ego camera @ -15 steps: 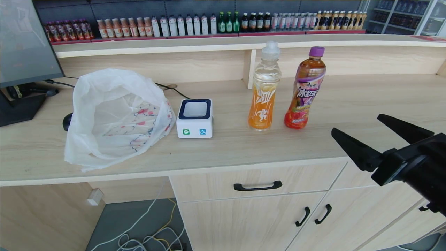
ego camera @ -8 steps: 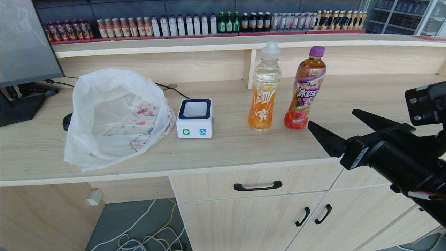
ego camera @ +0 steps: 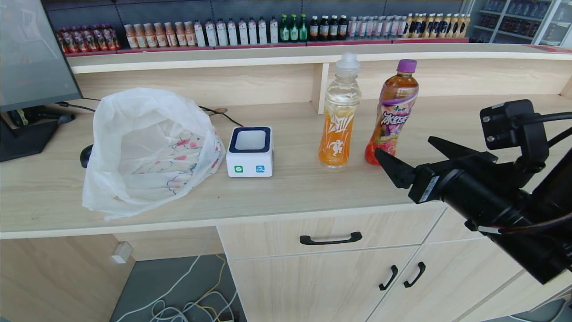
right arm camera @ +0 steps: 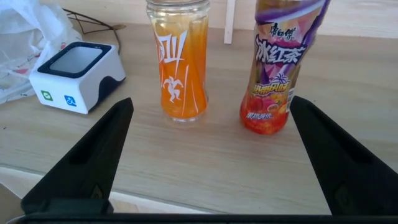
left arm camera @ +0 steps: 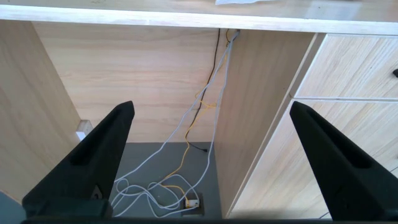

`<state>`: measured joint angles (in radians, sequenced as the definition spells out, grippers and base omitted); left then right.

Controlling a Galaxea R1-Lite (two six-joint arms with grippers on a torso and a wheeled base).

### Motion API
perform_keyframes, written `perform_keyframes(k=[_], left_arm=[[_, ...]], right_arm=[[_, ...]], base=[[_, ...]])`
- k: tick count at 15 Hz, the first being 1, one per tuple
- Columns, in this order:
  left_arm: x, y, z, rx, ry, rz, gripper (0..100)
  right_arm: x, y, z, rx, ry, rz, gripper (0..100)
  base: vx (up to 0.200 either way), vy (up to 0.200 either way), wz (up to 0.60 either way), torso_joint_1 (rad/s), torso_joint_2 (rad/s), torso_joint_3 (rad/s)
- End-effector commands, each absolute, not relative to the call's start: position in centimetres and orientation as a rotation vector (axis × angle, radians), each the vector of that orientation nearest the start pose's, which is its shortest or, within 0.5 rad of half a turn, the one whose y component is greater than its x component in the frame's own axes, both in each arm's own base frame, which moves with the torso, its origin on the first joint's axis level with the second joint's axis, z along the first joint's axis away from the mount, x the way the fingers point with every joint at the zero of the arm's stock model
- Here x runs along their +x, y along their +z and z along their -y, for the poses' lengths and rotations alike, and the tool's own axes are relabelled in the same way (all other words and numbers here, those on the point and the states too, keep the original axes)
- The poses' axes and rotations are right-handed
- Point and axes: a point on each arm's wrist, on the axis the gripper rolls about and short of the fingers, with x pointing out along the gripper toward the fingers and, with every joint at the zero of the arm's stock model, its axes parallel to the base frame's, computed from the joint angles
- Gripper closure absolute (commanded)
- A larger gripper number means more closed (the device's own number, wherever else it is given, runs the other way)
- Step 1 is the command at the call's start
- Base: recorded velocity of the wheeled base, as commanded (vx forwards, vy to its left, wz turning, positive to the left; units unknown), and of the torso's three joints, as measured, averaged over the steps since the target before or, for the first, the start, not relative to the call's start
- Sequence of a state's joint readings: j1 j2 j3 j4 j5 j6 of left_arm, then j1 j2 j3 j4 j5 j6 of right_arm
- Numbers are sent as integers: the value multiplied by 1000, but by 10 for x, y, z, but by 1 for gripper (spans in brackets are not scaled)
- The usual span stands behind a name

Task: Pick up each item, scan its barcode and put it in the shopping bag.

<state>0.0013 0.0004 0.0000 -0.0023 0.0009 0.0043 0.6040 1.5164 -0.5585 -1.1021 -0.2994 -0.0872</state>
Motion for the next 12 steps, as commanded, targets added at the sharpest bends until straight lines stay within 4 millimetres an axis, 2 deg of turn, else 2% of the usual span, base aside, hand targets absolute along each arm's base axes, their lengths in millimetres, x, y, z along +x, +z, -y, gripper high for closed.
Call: perform_keyframes(k=[1, 7, 12], left_arm=[[-23, 76, 0, 5, 3, 3, 0], [-23, 76, 0, 5, 2, 3, 0], [-23, 76, 0, 5, 3, 3, 0]], right_arm=[[217, 214, -142, -26, 299, 138, 0], [259, 219, -167, 4, 291, 164, 0], [282, 217, -180, 9, 289, 174, 0]], base=[[0, 0, 0, 0, 0, 0], [0, 0, 0, 0, 0, 0], [0, 0, 0, 0, 0, 0]])
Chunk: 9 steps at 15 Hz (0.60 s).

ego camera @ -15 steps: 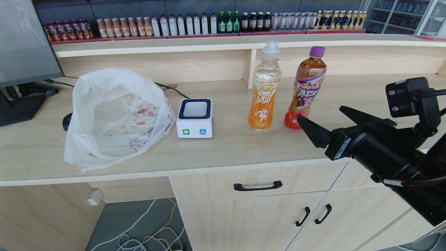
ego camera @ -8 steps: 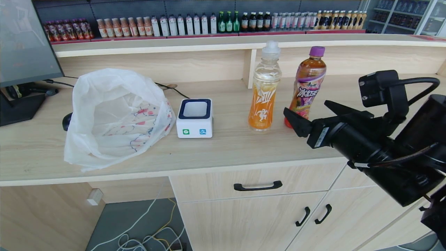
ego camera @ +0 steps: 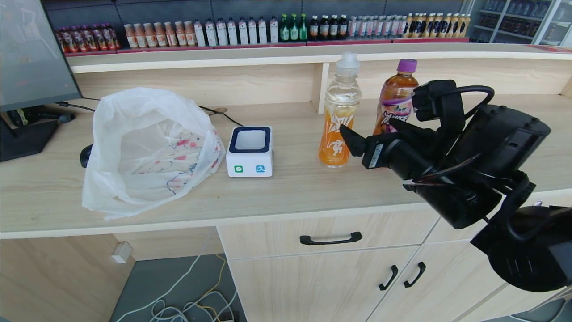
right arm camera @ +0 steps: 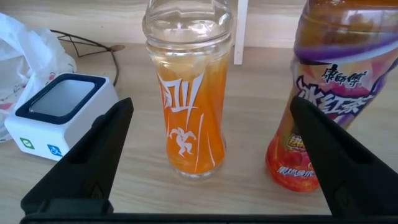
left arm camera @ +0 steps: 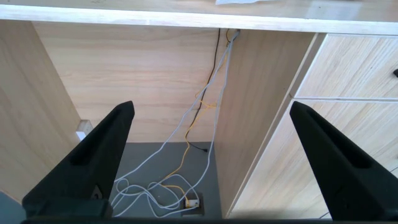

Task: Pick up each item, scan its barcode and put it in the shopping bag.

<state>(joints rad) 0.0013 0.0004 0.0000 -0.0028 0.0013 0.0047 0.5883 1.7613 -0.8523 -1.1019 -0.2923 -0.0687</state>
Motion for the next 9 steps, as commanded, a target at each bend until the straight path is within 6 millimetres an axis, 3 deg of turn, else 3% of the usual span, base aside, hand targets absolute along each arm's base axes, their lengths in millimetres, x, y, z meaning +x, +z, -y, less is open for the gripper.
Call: perform_keyframes(k=[1, 9], left_arm=[[-23, 76, 0, 5, 3, 3, 0], [-23, 76, 0, 5, 3, 3, 0]], right_arm=[[284, 220, -181, 15, 289, 187, 0], [310, 221, -189, 21, 281, 214, 0]], base=[[0, 0, 0, 0, 0, 0], [0, 0, 0, 0, 0, 0]])
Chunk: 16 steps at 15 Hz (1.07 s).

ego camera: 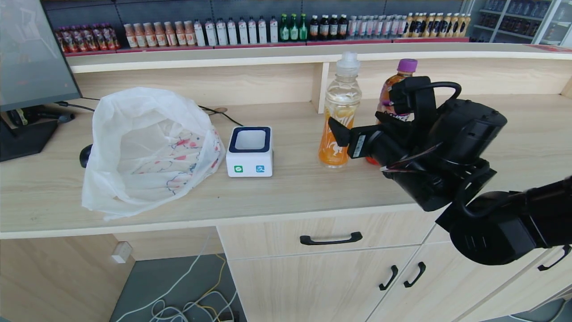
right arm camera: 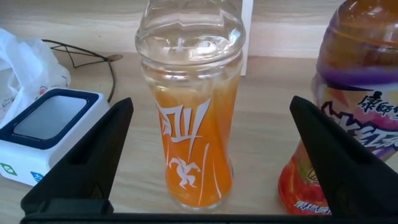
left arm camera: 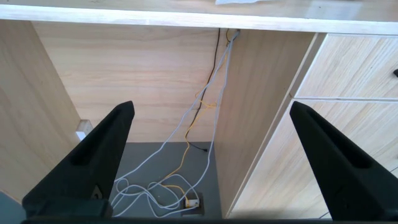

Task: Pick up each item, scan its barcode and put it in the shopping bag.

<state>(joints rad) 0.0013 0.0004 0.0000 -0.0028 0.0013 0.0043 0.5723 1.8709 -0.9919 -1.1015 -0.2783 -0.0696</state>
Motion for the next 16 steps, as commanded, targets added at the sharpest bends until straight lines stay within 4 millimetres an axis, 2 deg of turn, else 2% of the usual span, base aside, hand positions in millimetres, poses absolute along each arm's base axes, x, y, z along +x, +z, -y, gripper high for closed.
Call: perform_keyframes(k=[1, 8, 16], left_arm=[[-23, 76, 0, 5, 3, 3, 0], [-23, 76, 0, 5, 2, 3, 0], [-23, 76, 0, 5, 3, 2, 0]], right_arm=[[313, 222, -192, 25, 281, 222, 0], [329, 223, -201, 32, 286, 244, 0], [345, 216, -201, 27, 263, 240, 0]], base=[[0, 0, 0, 0, 0, 0], [0, 0, 0, 0, 0, 0], [0, 0, 0, 0, 0, 0]])
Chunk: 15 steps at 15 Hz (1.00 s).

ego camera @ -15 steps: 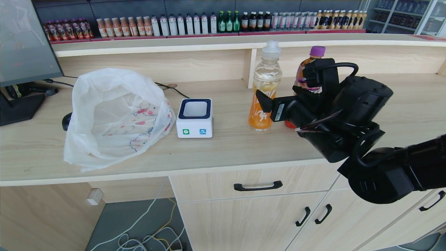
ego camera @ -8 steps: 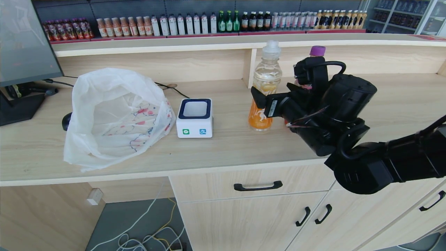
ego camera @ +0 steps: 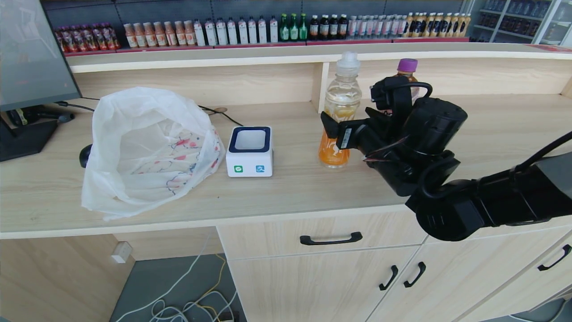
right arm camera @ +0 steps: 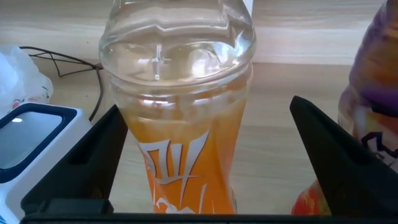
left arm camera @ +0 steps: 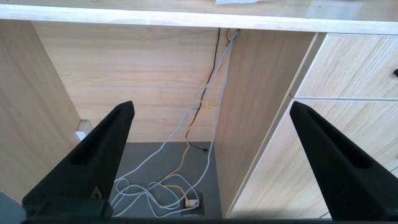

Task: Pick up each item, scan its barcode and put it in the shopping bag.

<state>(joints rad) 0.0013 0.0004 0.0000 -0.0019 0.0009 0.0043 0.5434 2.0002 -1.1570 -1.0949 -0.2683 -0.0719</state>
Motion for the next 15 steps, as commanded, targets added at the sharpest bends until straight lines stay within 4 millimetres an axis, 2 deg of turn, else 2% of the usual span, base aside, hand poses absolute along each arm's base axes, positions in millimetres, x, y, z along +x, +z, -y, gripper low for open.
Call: perform_keyframes(k=[1, 9, 15], left_arm=[[-23, 76, 0, 5, 3, 3, 0], [-23, 76, 0, 5, 3, 3, 0], [-23, 76, 0, 5, 3, 3, 0]], right_arm=[[348, 216, -202, 30, 263, 246, 0], [368, 222, -203, 20, 261, 246, 0], [373, 223, -206, 15, 260, 245, 0]], base=[[0, 0, 0, 0, 0, 0], [0, 0, 0, 0, 0, 0], [0, 0, 0, 0, 0, 0]])
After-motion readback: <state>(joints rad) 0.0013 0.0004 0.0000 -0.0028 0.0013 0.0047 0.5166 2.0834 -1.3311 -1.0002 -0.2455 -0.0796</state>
